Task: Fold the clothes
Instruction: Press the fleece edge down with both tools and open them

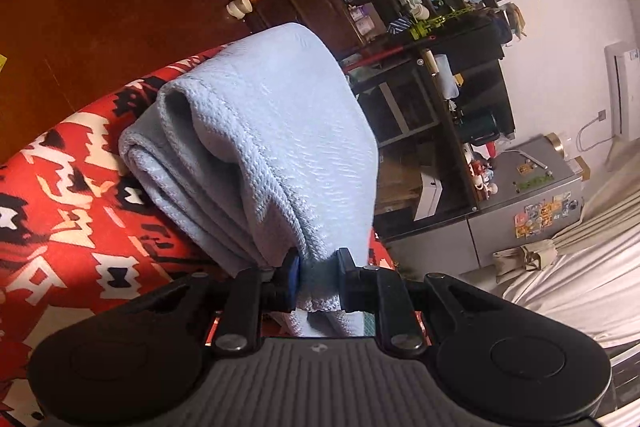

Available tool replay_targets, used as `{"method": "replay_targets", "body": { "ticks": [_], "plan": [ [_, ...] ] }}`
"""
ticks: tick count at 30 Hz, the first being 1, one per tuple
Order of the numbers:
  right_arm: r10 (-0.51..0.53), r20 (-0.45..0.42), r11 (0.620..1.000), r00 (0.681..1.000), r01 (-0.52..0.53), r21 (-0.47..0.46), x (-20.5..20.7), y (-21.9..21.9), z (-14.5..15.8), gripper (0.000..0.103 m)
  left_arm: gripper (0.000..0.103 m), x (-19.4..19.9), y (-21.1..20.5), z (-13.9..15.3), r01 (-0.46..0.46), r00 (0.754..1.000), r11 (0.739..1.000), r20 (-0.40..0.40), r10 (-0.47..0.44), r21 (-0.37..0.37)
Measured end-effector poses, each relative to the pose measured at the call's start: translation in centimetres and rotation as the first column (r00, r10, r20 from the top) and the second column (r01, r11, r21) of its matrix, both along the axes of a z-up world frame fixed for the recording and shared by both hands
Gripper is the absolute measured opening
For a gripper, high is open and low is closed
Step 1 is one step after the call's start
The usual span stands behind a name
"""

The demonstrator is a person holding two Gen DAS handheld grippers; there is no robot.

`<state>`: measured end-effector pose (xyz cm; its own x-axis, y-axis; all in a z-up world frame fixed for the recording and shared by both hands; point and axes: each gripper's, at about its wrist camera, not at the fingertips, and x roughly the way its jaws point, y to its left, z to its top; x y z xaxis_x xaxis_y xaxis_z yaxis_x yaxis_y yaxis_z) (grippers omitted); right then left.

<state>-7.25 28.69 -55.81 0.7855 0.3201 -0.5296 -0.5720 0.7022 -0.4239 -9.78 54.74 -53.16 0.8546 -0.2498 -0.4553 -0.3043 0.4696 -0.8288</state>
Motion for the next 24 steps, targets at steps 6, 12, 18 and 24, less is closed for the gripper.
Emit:
{"method": "replay_targets", "body": {
  "ticks": [6,12,18,24],
  "plan": [
    [-0.023,-0.081,0.997,0.996,0.029,0.072,-0.3,-2.5,1.4,0.0,0.018,-1.0,-0.6,-1.5,-0.007,0.999,0.998,-0.049,0.01,0.061],
    [0.019,-0.084,0.974,0.996,0.0,0.226,-0.2,-4.0,4.9,0.0,0.019,-0.9,-1.1,-1.4,0.007,0.998,0.992,-0.062,0.001,0.128],
    [0.055,-0.221,0.962,0.974,0.008,0.275,2.8,-2.6,4.7,0.001,0.021,-0.9,-1.0,-2.1,0.002,0.997,0.993,-0.079,0.008,0.117],
    [0.062,-0.279,0.956,0.958,0.023,0.292,1.4,-5.0,5.0,0.002,0.021,-2.5,-1.8,-0.4,0.006,0.996,0.988,-0.091,0.008,0.157]
  ]
}}
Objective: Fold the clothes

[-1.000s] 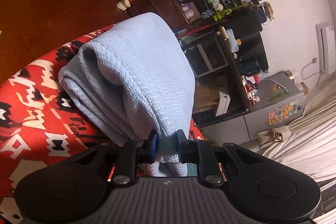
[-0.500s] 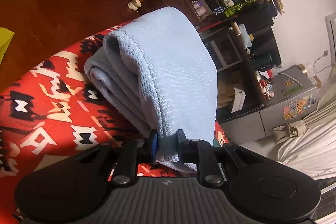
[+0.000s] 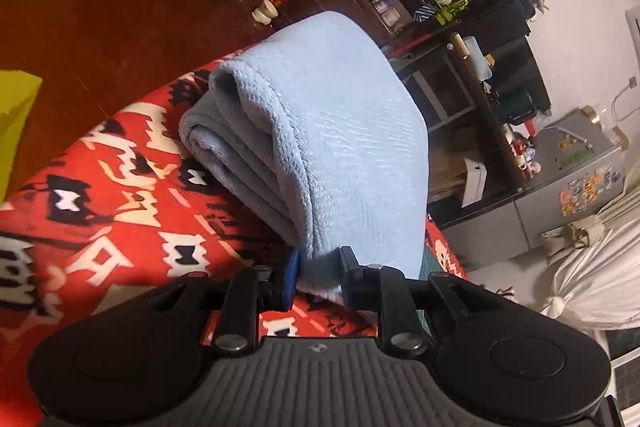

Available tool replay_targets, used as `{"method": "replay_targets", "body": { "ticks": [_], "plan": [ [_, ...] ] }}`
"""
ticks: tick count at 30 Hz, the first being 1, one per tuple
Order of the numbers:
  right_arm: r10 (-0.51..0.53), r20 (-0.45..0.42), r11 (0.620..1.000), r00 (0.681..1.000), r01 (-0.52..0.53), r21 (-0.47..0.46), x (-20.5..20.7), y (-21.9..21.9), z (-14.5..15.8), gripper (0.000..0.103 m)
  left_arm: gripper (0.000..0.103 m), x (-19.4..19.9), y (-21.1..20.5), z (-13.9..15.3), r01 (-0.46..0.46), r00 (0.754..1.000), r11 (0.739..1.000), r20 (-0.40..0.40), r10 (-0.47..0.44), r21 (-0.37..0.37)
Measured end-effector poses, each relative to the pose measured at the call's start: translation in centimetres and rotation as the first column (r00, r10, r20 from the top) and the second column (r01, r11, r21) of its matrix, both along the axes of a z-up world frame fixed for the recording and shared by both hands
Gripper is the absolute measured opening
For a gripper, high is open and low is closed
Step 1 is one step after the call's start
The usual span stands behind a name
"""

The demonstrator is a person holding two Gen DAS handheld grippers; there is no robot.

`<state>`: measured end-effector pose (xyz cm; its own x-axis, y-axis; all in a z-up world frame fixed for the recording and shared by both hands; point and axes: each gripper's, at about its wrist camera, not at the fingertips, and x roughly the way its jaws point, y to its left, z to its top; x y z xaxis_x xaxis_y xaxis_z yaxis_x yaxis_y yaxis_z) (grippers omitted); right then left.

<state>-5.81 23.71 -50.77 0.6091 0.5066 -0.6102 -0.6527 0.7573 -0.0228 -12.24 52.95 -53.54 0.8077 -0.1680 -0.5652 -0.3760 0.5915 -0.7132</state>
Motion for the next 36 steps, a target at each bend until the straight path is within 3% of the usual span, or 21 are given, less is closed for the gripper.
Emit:
{"method": "replay_targets", "body": {
  "ticks": [5,10,15,17,19,23,29,33,36],
  "plan": [
    [-0.017,-0.035,0.998,0.999,0.019,0.054,-2.6,-2.7,2.3,0.004,0.017,-2.6,-1.5,2.4,0.02,0.999,0.998,-0.029,-0.019,0.052],
    [-0.024,-0.08,0.993,0.997,0.033,0.111,-5.2,-5.3,5.6,0.017,0.019,-6.8,-4.1,5.2,0.03,0.997,0.988,-0.074,-0.019,0.152],
    [-0.056,-0.117,0.994,0.992,0.066,0.089,-7.6,-7.2,8.6,0.031,0.041,-10.6,-7.8,8.9,0.048,0.994,0.947,-0.112,-0.013,0.316],
    [-0.073,-0.118,0.993,0.99,0.083,0.084,-8.6,-7.8,9.8,0.037,0.059,-11.9,-9.3,10.4,0.047,0.992,0.923,-0.125,0.001,0.381],
    [-0.083,-0.115,0.992,0.99,0.093,0.087,-9.8,-8.5,11.0,0.045,0.068,-13.0,-10.6,11.7,0.043,0.992,0.9,-0.129,0.015,0.434],
    [-0.099,-0.094,0.99,0.991,0.107,0.093,-12.0,-9.8,13.5,0.077,0.085,-15.0,-13.4,13.8,0.051,0.989,0.864,-0.143,0.024,0.502],
    [-0.108,-0.078,0.989,0.991,0.115,0.095,-15.4,-11.4,17.0,0.102,0.091,-17.3,-16.1,15.8,0.043,0.985,0.845,-0.162,0.052,0.533],
    [-0.098,-0.058,0.992,0.994,0.102,0.073,-17.8,-12.3,18.8,0.103,0.092,-18.3,-17.6,16.9,0.046,0.982,0.833,-0.177,0.063,0.551],
    [-0.098,-0.061,0.993,0.993,0.101,0.057,-19.3,-12.9,19.7,0.103,0.092,-18.9,-18.6,17.6,0.038,0.979,0.81,-0.184,0.086,0.585]
  ]
}}
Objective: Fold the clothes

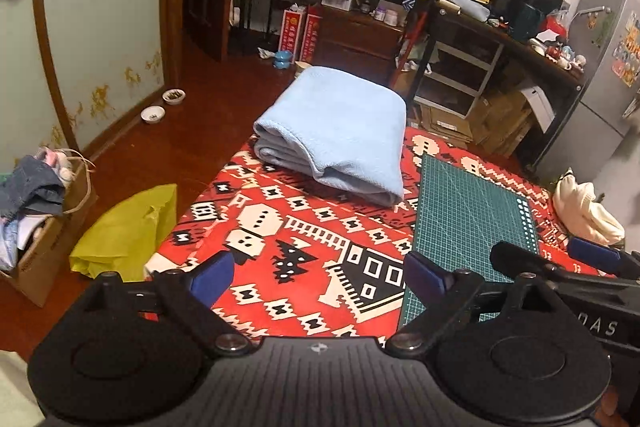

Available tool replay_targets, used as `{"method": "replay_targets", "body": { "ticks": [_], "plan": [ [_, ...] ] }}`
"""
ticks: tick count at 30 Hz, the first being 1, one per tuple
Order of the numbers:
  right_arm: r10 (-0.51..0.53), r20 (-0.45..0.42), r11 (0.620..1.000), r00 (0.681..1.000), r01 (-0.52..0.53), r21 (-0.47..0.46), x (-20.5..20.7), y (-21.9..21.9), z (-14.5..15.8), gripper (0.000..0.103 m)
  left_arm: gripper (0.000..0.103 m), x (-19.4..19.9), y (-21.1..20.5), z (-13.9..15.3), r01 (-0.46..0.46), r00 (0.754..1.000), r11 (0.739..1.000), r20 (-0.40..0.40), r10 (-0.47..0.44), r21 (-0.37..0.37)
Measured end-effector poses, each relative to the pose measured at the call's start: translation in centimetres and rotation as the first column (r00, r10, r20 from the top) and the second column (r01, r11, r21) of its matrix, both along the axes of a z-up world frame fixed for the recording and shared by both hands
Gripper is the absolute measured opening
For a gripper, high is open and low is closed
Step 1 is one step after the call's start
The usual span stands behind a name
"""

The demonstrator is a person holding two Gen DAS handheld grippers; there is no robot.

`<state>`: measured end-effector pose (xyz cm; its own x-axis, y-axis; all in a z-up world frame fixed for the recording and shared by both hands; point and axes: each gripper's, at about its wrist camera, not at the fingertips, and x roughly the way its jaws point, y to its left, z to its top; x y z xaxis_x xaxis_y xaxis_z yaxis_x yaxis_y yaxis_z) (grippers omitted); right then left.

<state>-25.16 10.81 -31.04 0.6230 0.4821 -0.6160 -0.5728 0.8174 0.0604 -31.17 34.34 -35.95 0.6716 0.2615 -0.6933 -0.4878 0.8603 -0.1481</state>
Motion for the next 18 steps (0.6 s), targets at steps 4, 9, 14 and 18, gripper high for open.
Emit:
{"method": "replay_targets", "body": {
  "ticks": [4,9,14,18],
  "plan": [
    [-0.009,-0.019,1.0,1.0,0.009,0.0,-1.0,-0.8,0.7,0.103,0.092,-0.7,-1.0,0.6,-0.011,1.0,0.998,-0.009,0.011,0.056],
    [-0.021,-0.035,1.0,0.999,0.021,-0.001,-1.5,-1.3,1.1,0.103,0.092,-1.3,-1.6,1.0,-0.021,1.0,0.996,-0.005,0.021,0.09],
    [-0.017,-0.037,1.0,0.999,0.017,-0.007,-1.7,-1.3,1.3,0.103,0.092,-1.6,-1.5,1.2,-0.023,1.0,0.996,-0.008,0.024,0.091],
    [-0.016,-0.038,1.0,0.999,0.015,-0.01,-1.7,-1.3,1.4,0.103,0.092,-1.5,-1.5,1.2,-0.025,1.0,0.995,-0.011,0.027,0.097]
  ]
}}
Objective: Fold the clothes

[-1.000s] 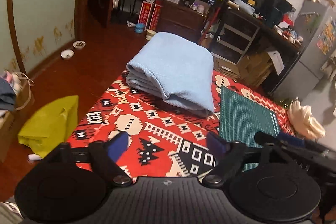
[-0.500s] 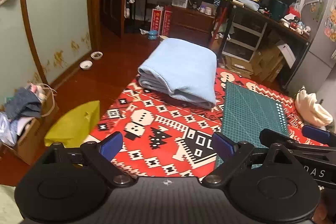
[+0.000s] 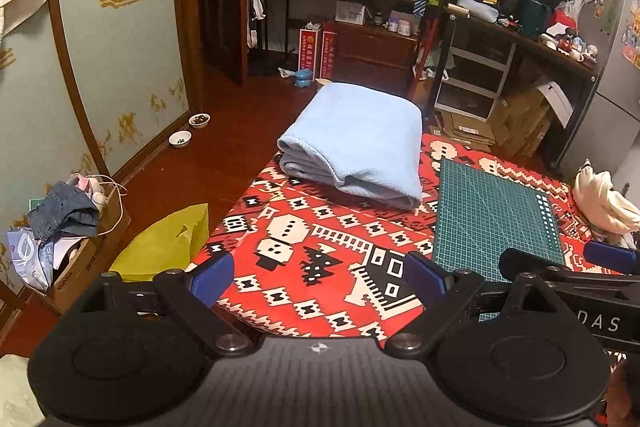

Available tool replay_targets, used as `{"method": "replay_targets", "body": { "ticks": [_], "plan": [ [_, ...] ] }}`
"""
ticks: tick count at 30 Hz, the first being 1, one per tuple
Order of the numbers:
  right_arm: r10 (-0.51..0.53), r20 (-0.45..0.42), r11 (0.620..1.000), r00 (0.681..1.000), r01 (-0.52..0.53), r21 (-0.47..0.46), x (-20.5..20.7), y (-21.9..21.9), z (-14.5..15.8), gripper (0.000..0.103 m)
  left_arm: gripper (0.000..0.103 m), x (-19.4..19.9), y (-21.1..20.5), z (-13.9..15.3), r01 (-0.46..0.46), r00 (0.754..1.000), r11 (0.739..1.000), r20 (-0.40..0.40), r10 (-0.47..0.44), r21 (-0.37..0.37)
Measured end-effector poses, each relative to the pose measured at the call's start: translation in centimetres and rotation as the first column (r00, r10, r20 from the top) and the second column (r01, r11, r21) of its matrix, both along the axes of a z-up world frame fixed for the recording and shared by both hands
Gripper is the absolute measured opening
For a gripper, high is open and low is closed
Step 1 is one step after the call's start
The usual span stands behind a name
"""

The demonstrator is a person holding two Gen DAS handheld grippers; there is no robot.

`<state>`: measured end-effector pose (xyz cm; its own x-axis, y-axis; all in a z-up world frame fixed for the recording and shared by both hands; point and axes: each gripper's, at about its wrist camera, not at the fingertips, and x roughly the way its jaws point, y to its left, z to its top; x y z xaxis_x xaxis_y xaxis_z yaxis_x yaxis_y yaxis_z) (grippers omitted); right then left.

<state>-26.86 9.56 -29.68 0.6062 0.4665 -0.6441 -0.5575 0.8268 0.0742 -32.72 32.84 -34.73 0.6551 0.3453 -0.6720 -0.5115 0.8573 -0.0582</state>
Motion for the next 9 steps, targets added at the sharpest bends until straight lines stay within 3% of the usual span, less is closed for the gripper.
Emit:
{"method": "replay_targets", "body": {
  "ticks": [9],
  "plan": [
    [-0.005,-0.005,1.0,1.0,0.005,-0.008,0.35,-0.05,0.01,0.103,0.092,0.27,-0.1,-0.14,-0.001,1.0,1.0,-0.001,0.001,0.008]
  ]
}}
